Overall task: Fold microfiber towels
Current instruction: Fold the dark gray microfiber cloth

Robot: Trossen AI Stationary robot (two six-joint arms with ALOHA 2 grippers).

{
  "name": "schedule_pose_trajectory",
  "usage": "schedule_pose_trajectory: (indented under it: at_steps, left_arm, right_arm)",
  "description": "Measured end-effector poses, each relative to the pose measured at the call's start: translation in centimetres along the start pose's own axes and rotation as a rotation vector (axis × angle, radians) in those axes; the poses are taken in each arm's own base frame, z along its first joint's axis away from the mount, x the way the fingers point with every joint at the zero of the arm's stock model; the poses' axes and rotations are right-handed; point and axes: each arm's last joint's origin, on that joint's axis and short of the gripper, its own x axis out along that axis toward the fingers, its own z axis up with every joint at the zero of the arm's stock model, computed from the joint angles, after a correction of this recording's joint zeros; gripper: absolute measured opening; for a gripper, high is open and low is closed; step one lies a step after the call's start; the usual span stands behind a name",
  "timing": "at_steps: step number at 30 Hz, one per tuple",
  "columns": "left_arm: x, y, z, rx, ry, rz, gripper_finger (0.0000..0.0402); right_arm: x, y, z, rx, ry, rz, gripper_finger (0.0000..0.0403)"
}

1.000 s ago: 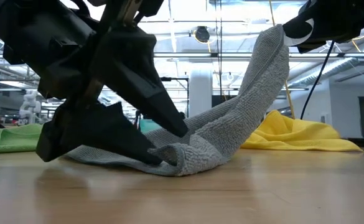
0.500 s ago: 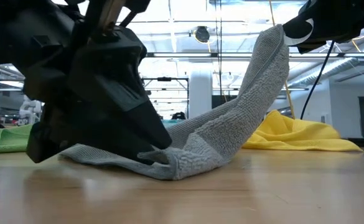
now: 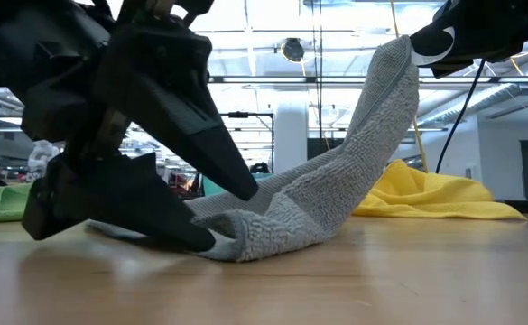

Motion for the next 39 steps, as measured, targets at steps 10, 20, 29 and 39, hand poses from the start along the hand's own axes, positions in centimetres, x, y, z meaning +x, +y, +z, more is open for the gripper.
schedule_pose_trajectory:
  at_steps: [10, 20, 29, 39]
  left_arm:
    - [0.03, 0.01, -0.02, 0.037, 0.033, -0.004, 0.0148]
    - [0.00, -0.63, 0.05, 0.165, 0.033, -0.074, 0.0100]
    - [0.00, -0.77, 0.07, 0.237, 0.027, -0.089, 0.0067]
    - [0.52, -0.34, -0.21, 0.123, 0.031, -0.077, 0.0140]
  right_arm:
    - [0.00, 0.00, 0.00, 0.000, 0.000, 0.000, 0.0004]
    - [0.00, 0.00, 0.00, 0.000, 0.000, -0.001, 0.0004]
    - [0.00, 0.00, 0.00, 0.000, 0.000, 0.000, 0.0004]
    - [0.01, -0.01, 0.00, 0.000, 0.000, 0.000, 0.0004]
